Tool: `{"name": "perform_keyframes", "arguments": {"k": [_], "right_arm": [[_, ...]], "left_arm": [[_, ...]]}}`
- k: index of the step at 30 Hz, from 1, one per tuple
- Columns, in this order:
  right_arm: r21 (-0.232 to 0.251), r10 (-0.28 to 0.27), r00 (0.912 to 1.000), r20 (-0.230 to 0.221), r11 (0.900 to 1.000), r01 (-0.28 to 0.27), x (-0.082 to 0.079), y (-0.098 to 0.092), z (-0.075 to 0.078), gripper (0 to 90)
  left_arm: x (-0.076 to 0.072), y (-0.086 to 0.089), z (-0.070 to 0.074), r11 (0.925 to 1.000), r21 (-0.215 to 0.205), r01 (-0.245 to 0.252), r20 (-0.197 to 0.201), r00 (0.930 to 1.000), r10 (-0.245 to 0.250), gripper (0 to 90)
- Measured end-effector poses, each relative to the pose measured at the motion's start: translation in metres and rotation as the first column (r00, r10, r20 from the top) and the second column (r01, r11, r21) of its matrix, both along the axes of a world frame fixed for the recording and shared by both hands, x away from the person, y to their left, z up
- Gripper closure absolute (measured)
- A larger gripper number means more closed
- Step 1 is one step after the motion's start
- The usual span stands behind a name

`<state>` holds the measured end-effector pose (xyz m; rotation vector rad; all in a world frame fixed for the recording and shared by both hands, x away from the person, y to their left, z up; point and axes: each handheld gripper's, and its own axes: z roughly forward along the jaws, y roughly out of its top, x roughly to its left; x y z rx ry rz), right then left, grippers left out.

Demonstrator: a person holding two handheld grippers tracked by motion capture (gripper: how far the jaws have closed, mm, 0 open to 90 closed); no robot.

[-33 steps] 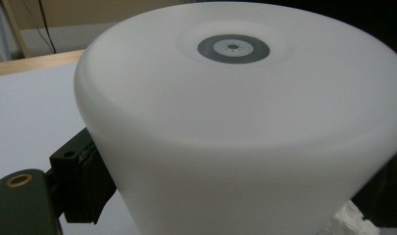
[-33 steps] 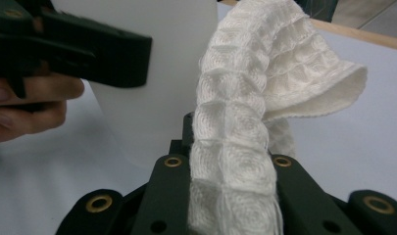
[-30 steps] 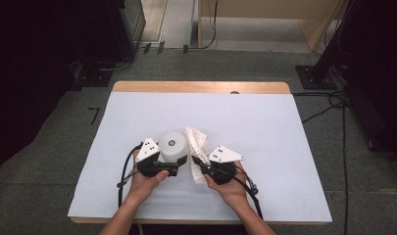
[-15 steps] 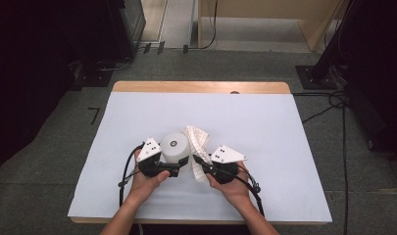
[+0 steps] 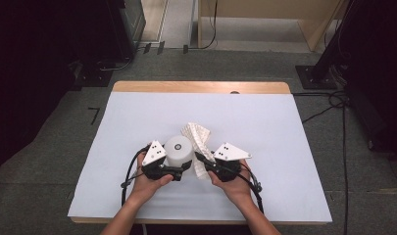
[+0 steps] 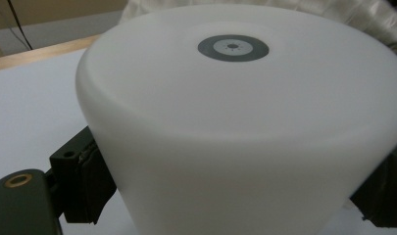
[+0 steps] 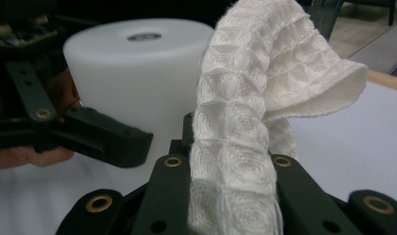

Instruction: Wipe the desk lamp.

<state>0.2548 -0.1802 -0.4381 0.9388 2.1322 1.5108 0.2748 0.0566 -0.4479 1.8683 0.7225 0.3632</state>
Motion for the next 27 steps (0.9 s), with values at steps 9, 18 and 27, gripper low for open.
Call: {"name": "perform_keyframes", "arguments": {"k": [9, 18, 27], "right_arm": [[-0.069, 0.019, 0.9959, -0.089, 0.997, -0.026, 0.006, 0.006, -0.017, 79.7], [-0.009, -0.028, 0.9995, -0.014, 1.000, 0.028, -0.001, -0.006, 0.000, 79.7], [-0.018, -0.066, 0.9971, -0.037, 0.998, 0.065, 0.006, -0.013, -0.007, 79.6]], "left_arm": [[0.002, 0.006, 0.004, 0.9994, -0.031, -0.011, 0.005, 0.9999, 0.011, 8.4], [-0.003, -0.010, -0.001, 0.9987, 0.048, 0.015, 0.067, 0.9976, -0.018, 8.4], [0.005, -0.009, -0.013, 0.9870, 0.149, -0.061, 0.086, 0.9951, 0.048, 8.4]]}}
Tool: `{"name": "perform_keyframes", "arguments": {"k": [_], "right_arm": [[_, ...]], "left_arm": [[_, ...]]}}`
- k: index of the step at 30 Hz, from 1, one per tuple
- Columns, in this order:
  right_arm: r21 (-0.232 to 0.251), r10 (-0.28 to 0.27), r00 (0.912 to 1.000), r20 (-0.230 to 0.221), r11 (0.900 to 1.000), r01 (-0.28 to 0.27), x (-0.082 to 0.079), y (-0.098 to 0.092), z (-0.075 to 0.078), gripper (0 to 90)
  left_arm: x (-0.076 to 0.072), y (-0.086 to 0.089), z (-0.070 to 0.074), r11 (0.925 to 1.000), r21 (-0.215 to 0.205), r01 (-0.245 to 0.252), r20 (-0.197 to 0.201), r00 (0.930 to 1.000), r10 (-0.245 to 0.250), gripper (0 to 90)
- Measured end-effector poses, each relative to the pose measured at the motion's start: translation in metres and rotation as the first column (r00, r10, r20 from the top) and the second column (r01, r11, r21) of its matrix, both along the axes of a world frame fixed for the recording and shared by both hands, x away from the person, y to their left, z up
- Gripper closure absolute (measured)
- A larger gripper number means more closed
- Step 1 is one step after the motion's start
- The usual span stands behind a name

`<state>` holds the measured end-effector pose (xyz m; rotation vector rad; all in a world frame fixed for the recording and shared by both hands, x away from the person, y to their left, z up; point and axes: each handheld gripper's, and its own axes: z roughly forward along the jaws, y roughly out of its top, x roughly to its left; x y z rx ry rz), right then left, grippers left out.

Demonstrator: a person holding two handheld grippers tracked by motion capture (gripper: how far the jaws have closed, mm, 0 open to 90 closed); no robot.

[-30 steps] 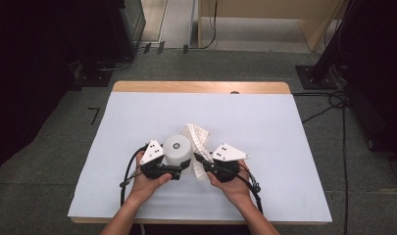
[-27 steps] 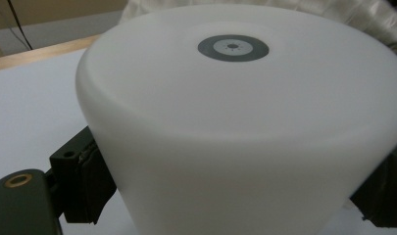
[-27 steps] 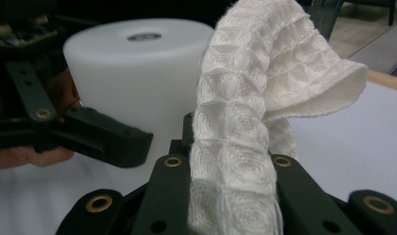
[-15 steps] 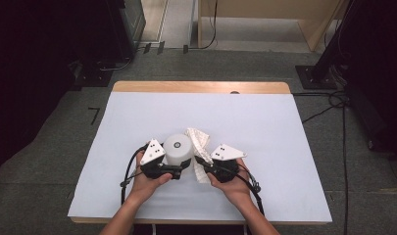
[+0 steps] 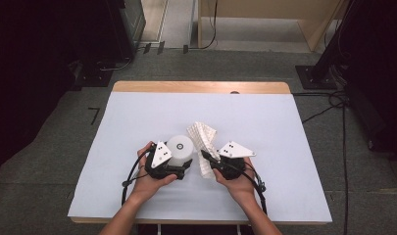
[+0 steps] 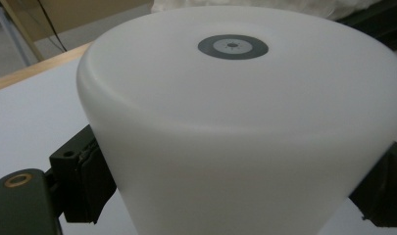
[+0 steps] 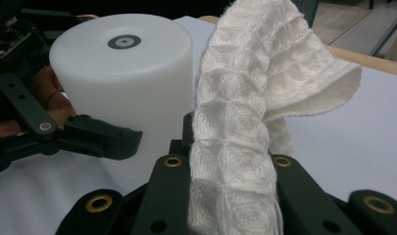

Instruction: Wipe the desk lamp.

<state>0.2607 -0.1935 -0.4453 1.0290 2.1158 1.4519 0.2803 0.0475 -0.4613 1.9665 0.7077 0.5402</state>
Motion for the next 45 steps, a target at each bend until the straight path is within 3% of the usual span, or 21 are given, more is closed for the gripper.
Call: {"name": "perform_keyframes", "arguments": {"k": [9, 10, 11, 13, 16, 19, 22, 23, 24, 25, 26, 28, 32, 34, 36, 37, 38, 40, 42, 45], "right_arm": [[-0.016, -0.028, 0.9996, -0.009, 1.000, 0.027, 0.002, -0.006, -0.004, 79.5], [-0.014, -0.030, 0.9995, -0.012, 0.999, 0.030, 0.002, -0.007, -0.004, 79.4], [-0.012, -0.034, 0.9993, -0.011, 0.999, 0.034, 0.003, -0.009, -0.003, 79.4], [-0.011, -0.036, 0.9993, -0.007, 0.999, 0.036, 0.004, -0.010, -0.003, 79.4], [-0.009, -0.040, 0.9992, -0.009, 0.999, 0.040, 0.006, -0.011, -0.003, 79.4], [-0.004, -0.042, 0.9990, -0.014, 0.999, 0.042, 0.007, -0.011, -0.003, 79.4], [-0.005, -0.037, 0.9992, -0.013, 0.999, 0.037, 0.007, -0.011, -0.003, 79.3], [-0.007, -0.035, 0.9992, -0.017, 0.999, 0.035, 0.007, -0.010, -0.004, 79.3], [-0.011, -0.032, 0.9994, -0.016, 0.999, 0.032, 0.007, -0.010, -0.004, 79.3], [-0.011, -0.032, 0.9994, -0.016, 0.999, 0.032, 0.007, -0.010, -0.004, 79.3], [-0.014, -0.030, 0.9994, -0.017, 0.999, 0.030, 0.007, -0.010, -0.005, 79.3], [-0.011, -0.029, 0.9992, -0.028, 1.000, 0.029, 0.006, -0.010, -0.006, 79.3], [-0.014, -0.019, 0.9990, -0.040, 1.000, 0.018, 0.006, -0.006, -0.008, 79.3], [-0.018, -0.002, 0.9992, -0.040, 1.000, 0.001, 0.006, -0.002, -0.011, 79.3], [-0.025, 0.014, 0.9987, -0.048, 1.000, -0.015, 0.005, 0.004, -0.013, 79.3], [-0.029, 0.024, 0.9985, -0.050, 0.999, -0.025, 0.005, 0.007, -0.014, 79.3], [-0.030, 0.034, 0.9978, -0.056, 0.999, -0.036, 0.004, 0.011, -0.016, 79.3], [-0.051, 0.048, 0.9969, -0.061, 0.997, -0.051, 0.002, 0.018, -0.019, 79.4], [-0.068, 0.057, 0.9967, -0.058, 0.996, -0.061, -0.001, 0.024, -0.021, 79.4], [-0.080, 0.063, 0.9970, -0.045, 0.995, -0.067, -0.005, 0.030, -0.019, 79.5]], "left_arm": [[0.000, 0.003, -0.004, 1.0000, 0.000, -0.007, 0.004, 1.0000, 0.007, 7.7], [0.000, 0.004, -0.005, 0.9996, 0.004, -0.028, 0.006, 0.9996, 0.028, 7.7], [0.001, 0.004, -0.006, 0.9990, 0.007, -0.045, 0.005, 0.9990, 0.045, 0.8], [0.000, 0.010, -0.002, 0.9970, -0.042, -0.064, -0.008, 0.9979, 0.064, 0.4], [-0.005, 0.011, 0.000, 0.9941, -0.067, -0.086, -0.010, 0.9963, 0.085, 0.4], [-0.009, 0.004, -0.002, 0.9864, -0.081, -0.143, -0.042, 0.9892, 0.140, 0.4], [-0.013, -0.009, -0.008, 0.9747, -0.044, -0.219, -0.048, 0.9750, 0.217, 0.4], [-0.014, -0.012, -0.009, 0.9676, -0.032, -0.250, -0.043, 0.9676, 0.249, 0.5], [-0.015, -0.014, -0.010, 0.9600, -0.027, -0.279, -0.043, 0.9598, 0.277, 1.8], [-0.015, -0.014, -0.010, 0.9600, -0.027, -0.279, -0.043, 0.9598, 0.277, 4.9], [-0.016, -0.014, -0.009, 0.9529, -0.037, -0.301, -0.042, 0.9532, 0.299, 4.9], [-0.016, -0.012, -0.009, 0.9555, -0.042, -0.292, -0.045, 0.9560, 0.290, 8.0], [-0.013, -0.006, -0.008, 0.9699, -0.045, -0.239, -0.045, 0.9703, 0.237, 8.2], [-0.010, 0.000, -0.005, 0.9732, -0.085, -0.213, -0.059, 0.9762, 0.209, 8.2], [-0.007, 0.008, 0.001, 0.9736, -0.136, -0.184, -0.079, 0.9815, 0.174, 8.3], [-0.007, 0.008, 0.001, 0.9736, -0.136, -0.184, -0.079, 0.9815, 0.174, 8.3], [-0.002, 0.018, 0.007, 0.9704, -0.201, -0.134, -0.114, 0.9870, 0.113, 8.3], [0.000, 0.024, 0.011, 0.9628, -0.248, -0.106, -0.126, 0.9891, 0.077, 8.3], [0.001, 0.026, 0.013, 0.9620, -0.260, -0.084, -0.133, 0.9898, 0.050, 8.3], [0.001, 0.025, 0.012, 0.9680, -0.244, -0.059, -0.132, 0.9908, 0.027, 8.3]]}}
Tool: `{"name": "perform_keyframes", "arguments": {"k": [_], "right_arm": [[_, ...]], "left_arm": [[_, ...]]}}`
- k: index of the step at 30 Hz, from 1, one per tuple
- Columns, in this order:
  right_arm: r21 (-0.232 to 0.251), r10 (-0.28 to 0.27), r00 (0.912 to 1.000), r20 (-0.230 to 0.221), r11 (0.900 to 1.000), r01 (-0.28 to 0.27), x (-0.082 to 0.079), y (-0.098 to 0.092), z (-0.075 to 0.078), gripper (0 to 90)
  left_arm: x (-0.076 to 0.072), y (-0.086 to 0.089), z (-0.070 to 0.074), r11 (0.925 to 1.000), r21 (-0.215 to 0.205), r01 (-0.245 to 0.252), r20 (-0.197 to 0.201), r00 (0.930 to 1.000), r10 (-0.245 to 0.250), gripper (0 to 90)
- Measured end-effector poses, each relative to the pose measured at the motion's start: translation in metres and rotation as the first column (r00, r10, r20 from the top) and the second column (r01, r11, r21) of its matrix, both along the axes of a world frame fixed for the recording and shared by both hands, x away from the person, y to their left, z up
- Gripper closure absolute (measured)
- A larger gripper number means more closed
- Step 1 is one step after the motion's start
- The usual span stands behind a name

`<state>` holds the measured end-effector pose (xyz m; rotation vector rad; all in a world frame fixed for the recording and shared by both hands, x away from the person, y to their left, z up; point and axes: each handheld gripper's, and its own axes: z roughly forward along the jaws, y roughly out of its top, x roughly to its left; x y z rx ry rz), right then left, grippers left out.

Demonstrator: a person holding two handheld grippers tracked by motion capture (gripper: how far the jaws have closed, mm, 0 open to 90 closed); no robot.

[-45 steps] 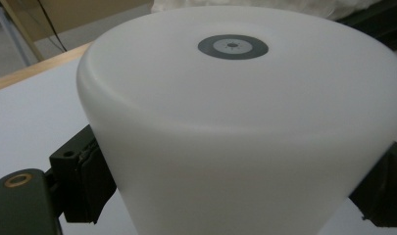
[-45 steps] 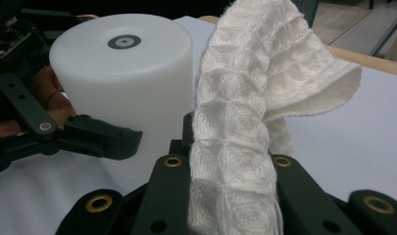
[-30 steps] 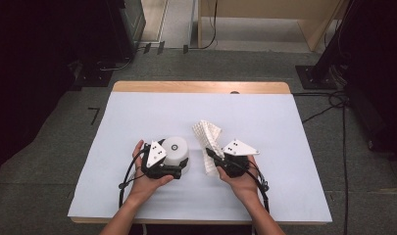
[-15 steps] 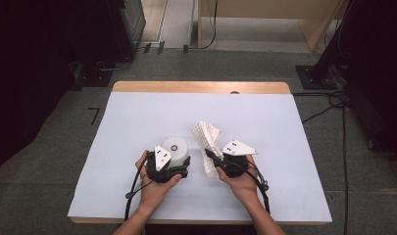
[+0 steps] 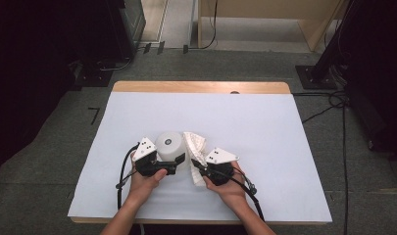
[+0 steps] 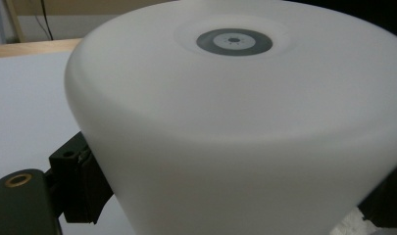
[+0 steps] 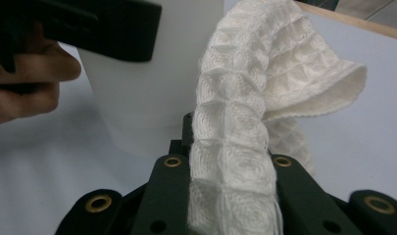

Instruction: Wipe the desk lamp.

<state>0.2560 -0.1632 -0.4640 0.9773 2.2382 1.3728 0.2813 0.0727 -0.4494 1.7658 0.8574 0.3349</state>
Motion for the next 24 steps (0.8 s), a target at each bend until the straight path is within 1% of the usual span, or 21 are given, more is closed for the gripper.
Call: {"name": "perform_keyframes", "arguments": {"k": [3, 4, 6, 7, 9, 11, 13, 15, 18, 19, 20, 22, 24], "right_arm": [[0.010, -0.003, 0.9999, 0.012, 1.000, 0.002, -0.001, 0.000, 0.003, 79.5], [0.030, -0.008, 0.9996, 0.026, 1.000, 0.008, -0.002, -0.003, 0.009, 79.5], [0.042, -0.016, 0.9988, 0.047, 0.999, 0.014, -0.004, -0.005, 0.014, 79.6], [0.050, -0.024, 0.9972, 0.070, 0.999, 0.020, -0.005, -0.006, 0.019, 79.6], [0.058, -0.032, 0.9947, 0.098, 0.998, 0.027, -0.007, -0.009, 0.025, 79.6], [0.071, -0.032, 0.9918, 0.123, 0.997, 0.023, -0.010, -0.011, 0.032, 79.6], [0.071, -0.030, 0.9915, 0.127, 0.997, 0.021, -0.010, -0.012, 0.033, 79.6], [0.061, -0.020, 0.9939, 0.109, 0.998, 0.013, -0.009, -0.011, 0.029, 79.5], [0.035, -0.004, 0.9988, 0.050, 0.999, 0.003, -0.003, -0.008, 0.017, 79.4], [0.035, -0.004, 0.9988, 0.050, 0.999, 0.003, -0.003, -0.008, 0.017, 79.4], [0.019, 0.006, 0.9999, 0.010, 1.000, -0.007, 0.001, -0.006, 0.009, 79.6], [0.006, 0.011, 0.9999, -0.008, 1.000, -0.011, 0.002, -0.004, 0.005, 79.8], [0.006, 0.012, 0.9999, -0.010, 1.000, -0.012, 0.002, -0.003, 0.005, 79.8]], "left_arm": [[0.000, -0.003, -0.002, 0.9999, 0.012, 0.012, -0.004, 0.9999, -0.011, 8.3], [-0.001, -0.007, -0.003, 0.9996, 0.017, 0.023, -0.008, 0.9997, -0.023, 8.3], [-0.003, -0.012, -0.005, 0.9978, 0.040, 0.053, -0.005, 0.9986, -0.053, 8.3], [-0.004, -0.014, -0.006, 0.9967, 0.051, 0.063, -0.003, 0.9980, -0.063, 8.3], [-0.006, -0.018, -0.007, 0.9945, 0.075, 0.073, 0.004, 0.9973, -0.074, 8.3], [-0.006, -0.019, -0.007, 0.9941, 0.076, 0.077, 0.006, 0.9969, -0.078, 8.3], [-0.006, -0.019, -0.007, 0.9945, 0.072, 0.077, 0.008, 0.9969, -0.078, 8.3], [-0.005, -0.016, -0.006, 0.9953, 0.066, 0.071, 0.009, 0.9974, -0.072, 8.3], [-0.004, -0.011, -0.003, 0.9972, 0.049, 0.057, 0.014, 0.9983, -0.057, 8.3], [-0.004, -0.011, -0.003, 0.9972, 0.049, 0.057, 0.014, 0.9983, -0.057, 8.3], [-0.004, -0.009, -0.001, 0.9979, 0.041, 0.051, 0.023, 0.9984, -0.052, 8.4], [-0.004, -0.008, 0.000, 0.9978, 0.041, 0.053, 0.027, 0.9982, -0.054, 8.4], [-0.005, -0.008, -0.001, 0.9976, 0.044, 0.054, 0.030, 0.9980, -0.055, 8.4]]}}
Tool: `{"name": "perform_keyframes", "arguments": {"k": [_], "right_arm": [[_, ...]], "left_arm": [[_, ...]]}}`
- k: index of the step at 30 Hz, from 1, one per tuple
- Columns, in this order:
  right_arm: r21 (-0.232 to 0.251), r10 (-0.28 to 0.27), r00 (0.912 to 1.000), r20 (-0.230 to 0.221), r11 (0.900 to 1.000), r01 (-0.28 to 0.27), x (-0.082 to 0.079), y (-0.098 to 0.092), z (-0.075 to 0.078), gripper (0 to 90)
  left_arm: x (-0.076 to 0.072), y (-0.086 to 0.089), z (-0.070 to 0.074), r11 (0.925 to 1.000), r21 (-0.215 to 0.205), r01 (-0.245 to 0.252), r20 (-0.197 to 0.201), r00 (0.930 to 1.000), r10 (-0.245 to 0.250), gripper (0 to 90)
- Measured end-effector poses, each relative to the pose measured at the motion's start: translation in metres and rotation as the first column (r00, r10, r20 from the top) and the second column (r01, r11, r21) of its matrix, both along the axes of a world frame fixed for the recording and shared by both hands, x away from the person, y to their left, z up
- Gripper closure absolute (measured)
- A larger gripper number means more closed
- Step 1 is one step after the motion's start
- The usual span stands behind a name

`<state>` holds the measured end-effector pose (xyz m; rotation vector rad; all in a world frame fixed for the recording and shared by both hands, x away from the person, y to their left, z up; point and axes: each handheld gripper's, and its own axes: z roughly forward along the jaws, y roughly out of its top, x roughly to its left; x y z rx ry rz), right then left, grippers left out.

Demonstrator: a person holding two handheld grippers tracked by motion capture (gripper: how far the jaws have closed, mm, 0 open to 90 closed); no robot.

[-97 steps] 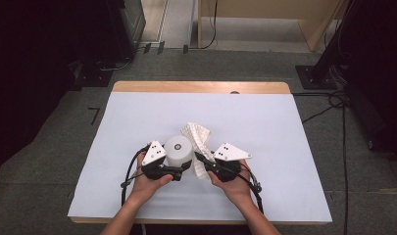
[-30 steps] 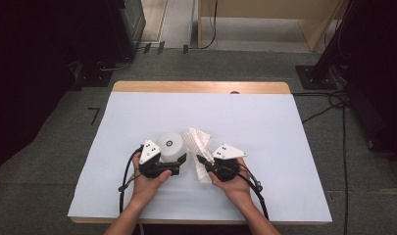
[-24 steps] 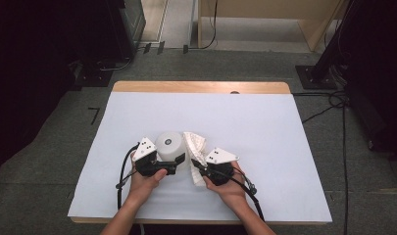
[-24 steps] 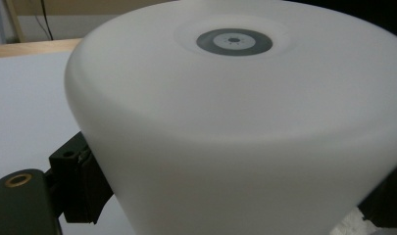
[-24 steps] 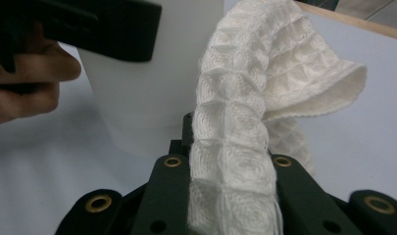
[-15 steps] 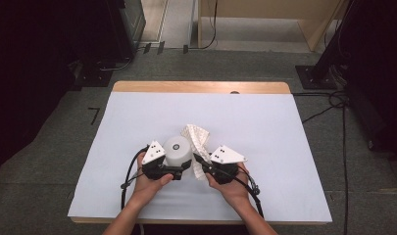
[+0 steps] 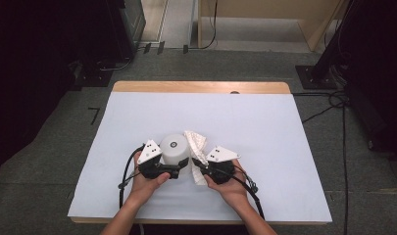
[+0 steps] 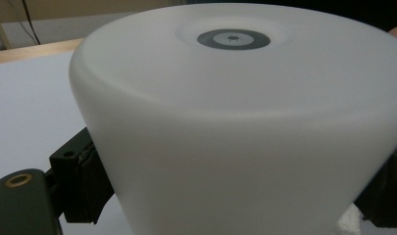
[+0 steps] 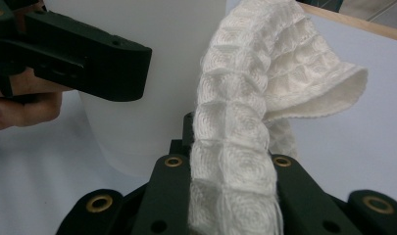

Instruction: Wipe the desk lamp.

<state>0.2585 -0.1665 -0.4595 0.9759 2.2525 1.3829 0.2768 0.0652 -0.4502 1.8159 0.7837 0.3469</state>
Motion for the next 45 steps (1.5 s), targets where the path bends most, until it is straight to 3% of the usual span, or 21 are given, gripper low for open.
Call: {"name": "perform_keyframes", "arguments": {"k": [7, 8, 11, 15, 19, 28, 37, 40, 44, 45], "right_arm": [[0.045, -0.022, 0.9972, 0.072, 0.999, 0.019, -0.005, -0.006, 0.015, 79.8], [0.070, -0.039, 0.9941, 0.101, 0.997, 0.032, -0.007, -0.008, 0.020, 79.9], [0.073, -0.041, 0.9930, 0.111, 0.997, 0.033, -0.008, -0.009, 0.021, 79.8], [0.033, -0.018, 0.9986, 0.049, 0.999, 0.016, -0.004, -0.005, 0.010, 79.7], [0.009, -0.009, 0.9999, 0.012, 1.000, 0.009, -0.001, -0.003, 0.002, 79.7], [0.066, -0.027, 0.9960, 0.085, 0.998, 0.022, -0.007, -0.009, 0.019, 79.7], [0.018, -0.017, 0.9998, 0.012, 1.000, 0.016, -0.001, -0.003, 0.000, 79.7], [0.021, -0.022, 0.9997, 0.013, 1.000, 0.022, 0.000, -0.005, 0.001, 79.6], [0.034, -0.043, 0.9989, 0.021, 0.999, 0.042, 0.001, -0.010, 0.004, 79.6], [0.039, -0.054, 0.9984, 0.018, 0.998, 0.053, 0.001, -0.012, 0.004, 79.6]], "left_arm": [[-0.002, -0.009, -0.005, 0.9990, 0.034, 0.028, 0.002, 0.9996, -0.028, 8.4], [-0.003, -0.010, -0.005, 0.9985, 0.043, 0.035, 0.005, 0.9994, -0.035, 8.4], [-0.003, -0.010, -0.004, 0.9989, 0.035, 0.030, 0.007, 0.9995, -0.031, 8.4], [-0.001, -0.005, -0.003, 0.9997, -0.001, 0.026, -0.010, 0.9996, -0.026, 8.4], [0.000, -0.003, -0.004, 0.9997, 0.006, 0.022, -0.006, 0.9997, -0.022, 8.4], [0.000, -0.011, -0.012, 0.9986, 0.043, 0.032, -0.020, 0.9993, -0.031, 8.4], [-0.001, -0.005, -0.006, 0.9998, 0.010, 0.014, 0.007, 0.9999, -0.014, 8.4], [0.000, -0.005, -0.007, 0.9998, 0.017, 0.011, 0.023, 0.9997, -0.011, 8.4], [0.003, -0.005, -0.013, 0.9984, 0.052, -0.024, 0.041, 0.9989, 0.021, 8.4], [0.003, -0.006, -0.015, 0.9964, 0.077, -0.037, 0.050, 0.9982, 0.033, 8.4]]}}
